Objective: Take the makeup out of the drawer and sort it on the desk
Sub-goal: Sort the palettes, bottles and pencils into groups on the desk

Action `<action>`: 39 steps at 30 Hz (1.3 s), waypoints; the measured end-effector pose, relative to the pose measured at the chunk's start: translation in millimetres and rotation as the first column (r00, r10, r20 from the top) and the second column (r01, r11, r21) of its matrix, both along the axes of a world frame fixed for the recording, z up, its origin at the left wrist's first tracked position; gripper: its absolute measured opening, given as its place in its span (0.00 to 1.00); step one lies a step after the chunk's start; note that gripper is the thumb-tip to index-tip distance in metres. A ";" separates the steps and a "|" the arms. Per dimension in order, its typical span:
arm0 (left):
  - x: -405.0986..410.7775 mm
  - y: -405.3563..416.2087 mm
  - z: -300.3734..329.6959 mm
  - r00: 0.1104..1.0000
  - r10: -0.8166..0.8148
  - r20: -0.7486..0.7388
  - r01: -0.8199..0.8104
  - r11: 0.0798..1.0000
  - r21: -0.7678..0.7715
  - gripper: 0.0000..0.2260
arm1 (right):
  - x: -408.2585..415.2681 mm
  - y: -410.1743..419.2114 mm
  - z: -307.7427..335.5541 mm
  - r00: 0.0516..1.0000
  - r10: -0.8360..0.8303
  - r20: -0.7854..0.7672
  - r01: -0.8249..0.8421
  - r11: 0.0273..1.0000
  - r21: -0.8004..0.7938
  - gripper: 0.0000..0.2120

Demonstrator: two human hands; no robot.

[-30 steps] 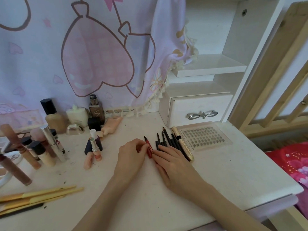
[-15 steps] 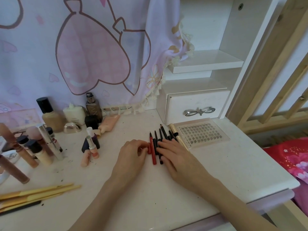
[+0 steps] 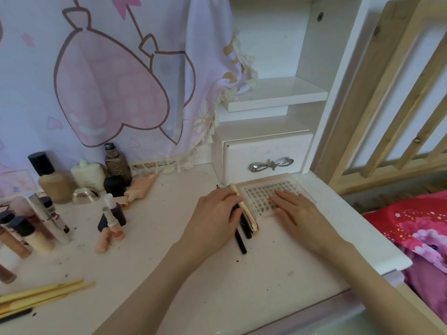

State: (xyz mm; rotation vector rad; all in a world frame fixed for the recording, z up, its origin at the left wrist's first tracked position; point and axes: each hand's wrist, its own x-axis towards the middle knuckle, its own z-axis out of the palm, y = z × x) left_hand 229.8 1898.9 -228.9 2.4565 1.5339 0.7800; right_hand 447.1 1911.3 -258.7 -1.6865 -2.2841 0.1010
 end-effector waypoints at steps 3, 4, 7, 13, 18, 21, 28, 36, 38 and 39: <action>32.1 11.8 2.7 0.988 -0.058 -0.143 0.056 0.998 -0.014 0.17 | 9.0 -1.8 -1.8 0.999 0.017 -0.037 -0.017 1.000 0.008 0.33; 41.2 15.9 2.8 0.979 -0.065 -0.193 0.063 0.998 -0.019 0.17 | 12.9 -2.8 -3.2 0.998 0.018 -0.054 -0.017 1.000 0.009 0.33; 64.9 24.5 4.0 0.939 -0.095 -0.332 0.078 0.995 -0.062 0.19 | 25.4 -9.4 -1.7 0.985 -0.013 -0.175 0.011 1.000 -0.015 0.20; 88.7 33.5 -0.7 0.912 -0.149 -0.382 0.106 0.986 -0.131 0.23 | 44.2 -12.7 -1.3 0.812 -0.342 -0.473 0.344 0.935 -0.085 0.23; 94.2 40.1 -0.8 0.849 -0.114 -0.516 0.175 0.982 0.070 0.14 | 47.1 -9.1 -2.1 0.652 -0.390 -0.650 0.389 0.908 -0.154 0.24; 93.3 41.5 8.6 0.851 -0.051 -0.522 0.183 0.962 0.204 0.12 | 49.1 -12.3 2.2 0.459 -0.341 -0.820 0.375 0.911 -0.170 0.23; 95.4 37.6 14.8 0.952 -0.057 -0.299 0.163 0.925 0.343 0.16 | 34.7 -11.4 10.5 0.142 -0.229 -0.963 -0.023 0.972 -0.234 0.18; 81.4 23.8 29.6 0.955 -0.271 0.122 0.261 0.961 0.097 0.16 | 12.2 -3.4 21.4 -0.214 -0.302 -0.929 -0.247 0.937 -0.248 0.32; 77.0 25.1 30.8 0.946 -0.260 0.193 0.262 0.965 0.018 0.12 | 9.2 -2.5 25.8 -0.166 -0.242 -0.956 -0.139 0.965 -0.221 0.35; 75.5 24.7 32.6 0.939 -0.255 0.229 0.271 0.961 -0.043 0.11 | 7.4 -2.6 29.1 -0.127 -0.214 -0.969 -0.074 0.976 -0.206 0.38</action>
